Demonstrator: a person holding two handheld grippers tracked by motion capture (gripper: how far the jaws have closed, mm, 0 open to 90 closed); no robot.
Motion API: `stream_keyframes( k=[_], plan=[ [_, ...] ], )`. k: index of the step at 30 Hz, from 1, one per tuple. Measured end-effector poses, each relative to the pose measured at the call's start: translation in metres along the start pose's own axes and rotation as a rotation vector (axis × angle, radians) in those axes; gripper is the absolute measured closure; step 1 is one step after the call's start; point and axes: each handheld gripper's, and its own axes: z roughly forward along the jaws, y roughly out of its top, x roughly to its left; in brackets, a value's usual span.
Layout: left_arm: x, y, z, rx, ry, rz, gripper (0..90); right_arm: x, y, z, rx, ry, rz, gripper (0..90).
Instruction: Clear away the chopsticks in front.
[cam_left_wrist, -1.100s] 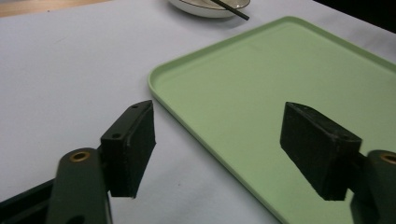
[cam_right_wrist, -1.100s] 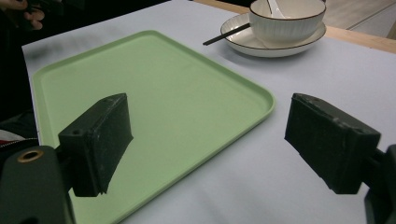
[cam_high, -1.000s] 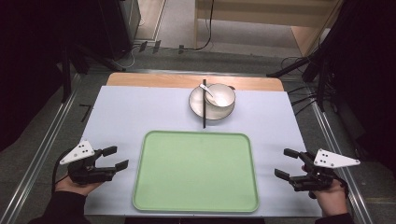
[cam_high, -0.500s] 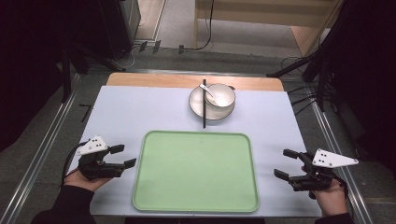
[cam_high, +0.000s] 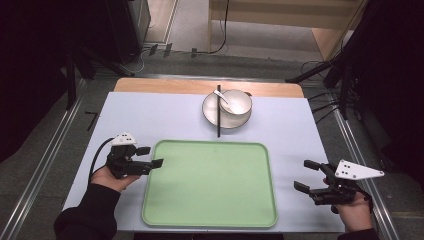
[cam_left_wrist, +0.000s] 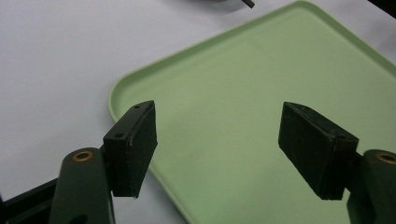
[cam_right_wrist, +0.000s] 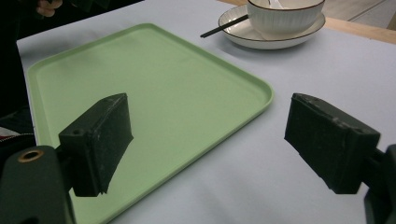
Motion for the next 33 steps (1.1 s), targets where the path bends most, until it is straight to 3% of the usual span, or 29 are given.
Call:
stream_keyframes(
  k=[4,10,19,22,28,33],
  plan=[
    [-0.005,0.017,0.01,0.017,-0.001,0.028,28.8,0.001,0.0,0.0,0.0,0.006,-0.002,15.2],
    [-0.004,0.036,0.018,0.026,0.004,0.006,29.2,0.0,0.0,0.0,-0.001,0.005,0.002,15.2],
    [-0.009,0.069,0.034,0.044,0.011,0.026,29.8,0.0,-0.001,-0.001,-0.002,0.005,0.004,15.2],
    [-0.009,0.08,0.041,0.029,-0.007,0.002,29.9,0.0,-0.001,0.0,0.002,0.003,0.003,15.3],
    [-0.015,0.107,0.062,0.054,0.002,0.034,30.1,0.0,0.0,0.0,-0.001,0.011,0.005,15.3],
    [-0.017,0.12,0.077,0.052,-0.011,0.028,30.5,0.0,0.0,-0.001,-0.003,0.011,0.007,15.3]
  ],
)
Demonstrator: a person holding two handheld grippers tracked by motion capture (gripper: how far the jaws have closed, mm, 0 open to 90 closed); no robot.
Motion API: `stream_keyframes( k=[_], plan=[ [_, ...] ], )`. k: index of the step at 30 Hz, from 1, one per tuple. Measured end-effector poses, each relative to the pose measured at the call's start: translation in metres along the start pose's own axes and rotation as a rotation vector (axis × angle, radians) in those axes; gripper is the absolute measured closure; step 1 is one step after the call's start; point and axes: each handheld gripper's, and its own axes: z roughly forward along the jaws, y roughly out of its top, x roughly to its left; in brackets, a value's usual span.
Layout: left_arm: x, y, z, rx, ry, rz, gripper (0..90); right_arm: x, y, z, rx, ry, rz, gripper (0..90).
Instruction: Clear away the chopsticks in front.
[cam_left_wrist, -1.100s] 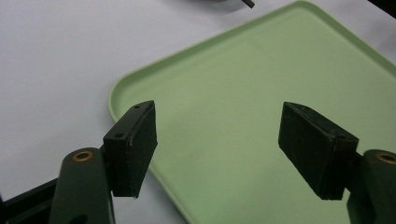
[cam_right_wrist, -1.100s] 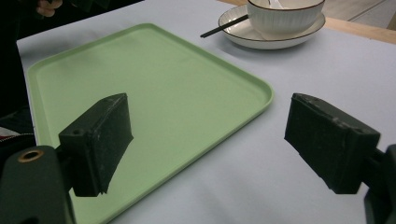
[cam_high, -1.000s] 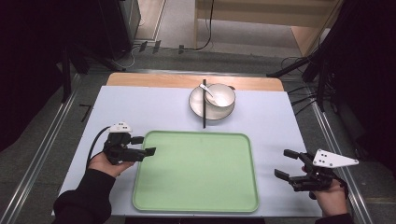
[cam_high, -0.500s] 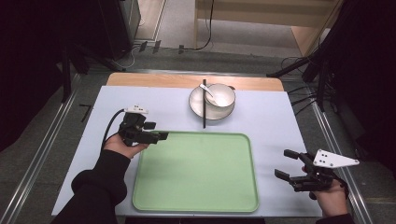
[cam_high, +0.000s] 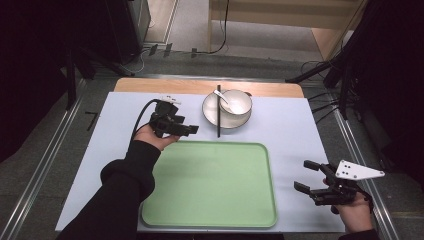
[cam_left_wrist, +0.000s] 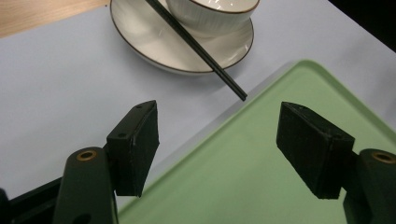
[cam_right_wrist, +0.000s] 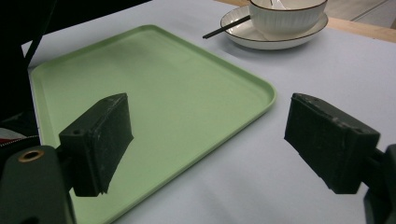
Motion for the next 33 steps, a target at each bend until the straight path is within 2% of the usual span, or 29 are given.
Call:
stream_keyframes(
  k=[1,5,9,16,20,21,27,33],
  plan=[
    [0.0,0.004,0.003,0.004,-0.009,-0.007,30.6,0.0,0.0,0.0,-0.001,0.0,0.002,15.3],
    [0.003,0.018,0.017,0.028,0.02,-0.002,30.7,-0.001,-0.001,0.0,-0.002,0.0,0.003,15.4],
    [0.003,0.031,0.03,0.028,0.044,0.018,31.3,-0.001,-0.001,-0.001,-0.003,0.001,0.003,15.4],
    [0.003,0.048,0.061,0.056,0.078,0.031,31.3,0.001,0.001,-0.002,-0.016,-0.001,-0.005,15.5],
    [0.008,0.052,0.078,0.064,0.099,0.018,32.4,0.001,0.0,-0.002,-0.014,0.002,-0.006,15.5],
    [0.008,0.052,0.082,0.067,0.104,0.018,37.6,0.0,0.0,-0.002,-0.016,0.003,-0.008,15.5],
    [0.013,0.053,0.103,0.088,0.127,0.009,37.0,0.0,0.0,-0.001,-0.012,0.006,-0.003,15.5],
    [0.014,0.051,0.115,0.091,0.119,-0.02,37.5,0.0,0.0,-0.001,-0.01,0.005,-0.005,15.5]
  ],
)
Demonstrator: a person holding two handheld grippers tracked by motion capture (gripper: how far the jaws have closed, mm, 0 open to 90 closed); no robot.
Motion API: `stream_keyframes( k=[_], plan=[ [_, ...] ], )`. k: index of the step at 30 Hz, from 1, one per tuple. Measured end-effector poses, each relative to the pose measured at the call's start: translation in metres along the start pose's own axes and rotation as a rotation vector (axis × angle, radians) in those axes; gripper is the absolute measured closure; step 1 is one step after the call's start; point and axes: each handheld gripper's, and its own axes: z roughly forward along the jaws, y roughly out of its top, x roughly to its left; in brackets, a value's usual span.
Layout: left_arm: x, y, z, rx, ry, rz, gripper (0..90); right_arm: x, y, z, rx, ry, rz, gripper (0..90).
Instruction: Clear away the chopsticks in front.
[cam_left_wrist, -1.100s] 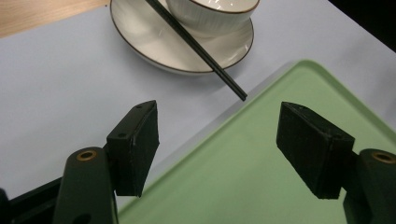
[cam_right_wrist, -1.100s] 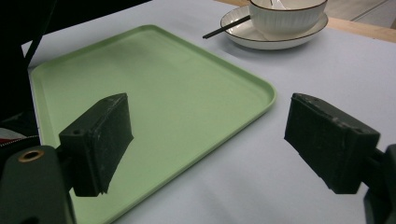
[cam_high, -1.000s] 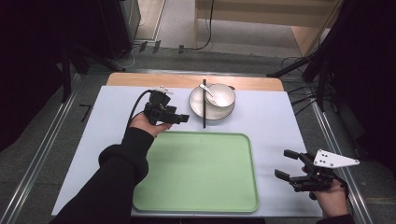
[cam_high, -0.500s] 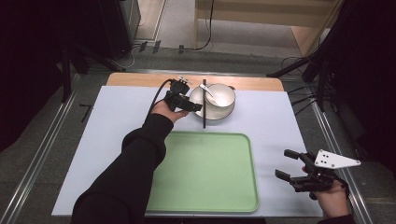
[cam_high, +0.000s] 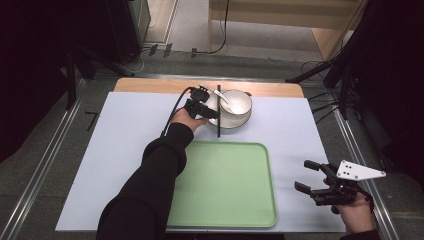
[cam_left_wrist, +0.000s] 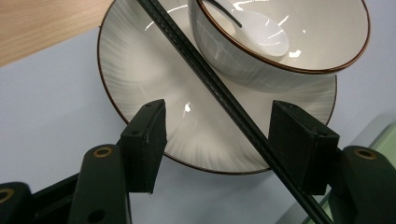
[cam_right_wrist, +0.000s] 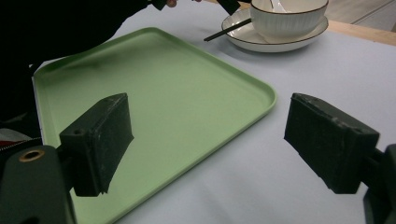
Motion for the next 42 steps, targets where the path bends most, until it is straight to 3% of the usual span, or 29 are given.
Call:
stream_keyframes(
  k=[7,12,15,23,25,29,35,42],
  plan=[
    [-0.001,-0.003,0.014,0.03,0.022,-0.001,38.8,0.0,0.0,0.0,-0.002,0.001,0.0,15.5],
    [0.0,-0.004,0.016,0.026,0.023,-0.008,41.0,0.0,0.0,0.0,-0.002,0.0,0.002,15.5],
    [-0.002,-0.003,0.017,0.025,0.045,-0.002,48.3,0.0,0.0,0.0,-0.001,0.001,0.0,15.5],
    [0.001,-0.003,0.029,0.017,0.071,-0.113,67.1,0.0,0.0,0.0,0.004,0.001,-0.004,15.5],
    [0.003,-0.004,0.033,0.025,0.064,-0.159,71.0,0.0,0.0,0.001,0.005,0.001,-0.003,15.5],
    [0.004,-0.007,0.036,0.002,0.039,-0.206,76.0,0.0,0.0,0.0,0.005,0.002,-0.005,15.5],
    [0.004,-0.009,0.037,-0.023,0.046,-0.265,81.1,0.0,0.0,0.0,0.003,0.003,-0.004,15.5],
    [0.007,-0.011,0.035,-0.025,0.049,-0.295,84.5,0.001,0.0,0.001,0.007,0.007,-0.011,15.5]
  ],
)
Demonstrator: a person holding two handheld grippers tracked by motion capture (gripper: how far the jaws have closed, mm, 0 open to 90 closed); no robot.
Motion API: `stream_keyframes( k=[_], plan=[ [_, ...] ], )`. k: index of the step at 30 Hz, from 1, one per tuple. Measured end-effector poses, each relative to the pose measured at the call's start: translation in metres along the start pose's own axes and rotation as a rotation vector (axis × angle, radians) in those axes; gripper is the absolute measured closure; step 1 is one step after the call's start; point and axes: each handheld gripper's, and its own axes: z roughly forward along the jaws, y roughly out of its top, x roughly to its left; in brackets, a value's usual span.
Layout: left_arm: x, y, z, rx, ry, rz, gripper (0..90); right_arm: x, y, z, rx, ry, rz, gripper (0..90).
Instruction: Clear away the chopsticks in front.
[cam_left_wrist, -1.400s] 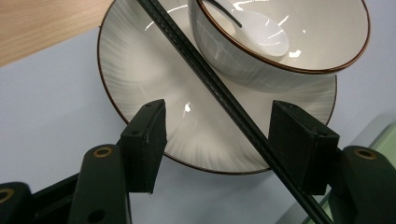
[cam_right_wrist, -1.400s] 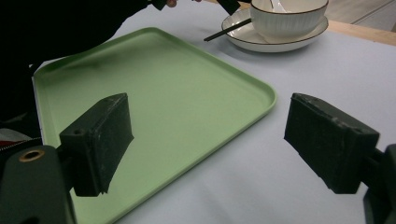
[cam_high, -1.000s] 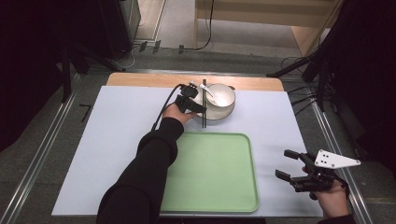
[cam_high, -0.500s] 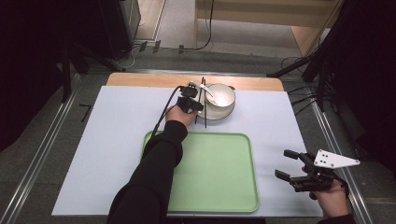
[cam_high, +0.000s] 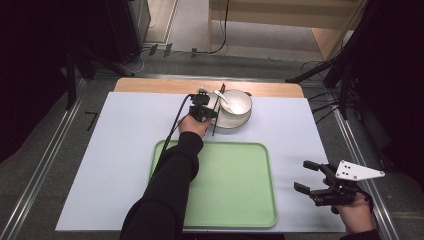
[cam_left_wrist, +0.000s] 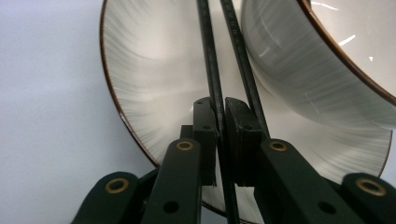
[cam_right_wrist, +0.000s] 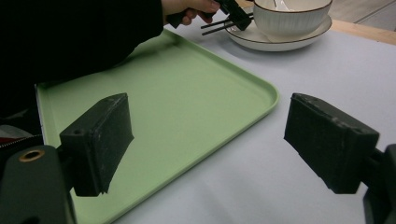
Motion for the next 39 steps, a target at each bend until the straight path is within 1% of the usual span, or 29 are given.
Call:
stream_keyframes(
  k=[6,8,10,12,14,17,18,19,21,22,23,28,29,31,33,35,38,39],
  plan=[
    [0.001,0.001,-0.002,0.004,0.006,-0.002,85.8,-0.001,0.0,-0.001,-0.002,-0.004,0.004,15.5],
    [0.001,0.002,-0.005,0.0,-0.004,0.001,85.7,0.0,0.0,-0.001,-0.002,-0.004,0.005,15.5],
    [0.002,0.003,-0.011,-0.013,-0.016,-0.007,85.8,0.0,0.0,-0.001,-0.003,-0.005,0.002,15.5],
    [0.004,0.005,-0.017,-0.021,-0.009,0.004,85.8,0.0,0.0,-0.001,-0.01,-0.005,-0.005,15.6],
    [0.008,0.006,-0.023,-0.022,-0.01,0.003,85.8,0.001,0.001,-0.002,-0.015,-0.007,-0.01,15.6],
    [0.017,0.007,-0.034,-0.028,-0.027,-0.014,85.8,0.001,0.001,-0.003,-0.015,-0.007,-0.013,15.5],
    [0.019,0.006,-0.038,-0.025,-0.025,-0.016,85.8,0.002,0.001,-0.003,-0.016,-0.007,-0.015,15.5],
    [0.021,0.006,-0.041,-0.021,-0.018,-0.01,85.8,0.002,0.001,-0.003,-0.014,-0.007,-0.013,15.6],
    [0.027,0.004,-0.049,-0.014,-0.017,-0.003,85.8,0.002,0.001,-0.003,-0.011,-0.008,-0.013,15.5],
    [0.033,0.0,-0.056,-0.005,-0.013,0.004,85.8,0.002,0.001,-0.002,-0.007,-0.006,-0.009,15.5],
    [0.033,0.0,-0.056,-0.005,-0.013,0.004,85.8,0.002,0.001,-0.002,-0.007,-0.006,-0.009,15.5],
    [0.049,-0.012,-0.076,-0.008,-0.017,-0.003,85.7,0.002,0.0,-0.001,-0.001,-0.006,-0.013,15.5],
    [0.051,-0.016,-0.08,-0.012,-0.024,-0.01,85.7,0.002,0.0,-0.001,-0.001,-0.006,-0.013,15.5],
    [0.055,-0.025,-0.089,-0.02,-0.028,-0.013,85.7,0.003,0.0,-0.001,0.01,-0.007,-0.018,15.5],
    [0.059,-0.035,-0.096,-0.016,-0.026,-0.003,85.8,0.003,0.0,-0.002,0.011,-0.005,-0.012,15.5],
    [0.062,-0.044,-0.103,-0.017,-0.033,-0.004,85.8,0.003,0.0,-0.001,0.006,-0.009,-0.018,15.5],
    [0.065,-0.059,-0.113,-0.017,-0.032,0.009,85.7,0.004,0.0,-0.001,0.009,-0.005,-0.023,15.5],
    [0.066,-0.064,-0.116,-0.021,-0.036,0.005,85.7,0.004,0.0,-0.001,0.009,-0.006,-0.023,15.5]
  ],
)
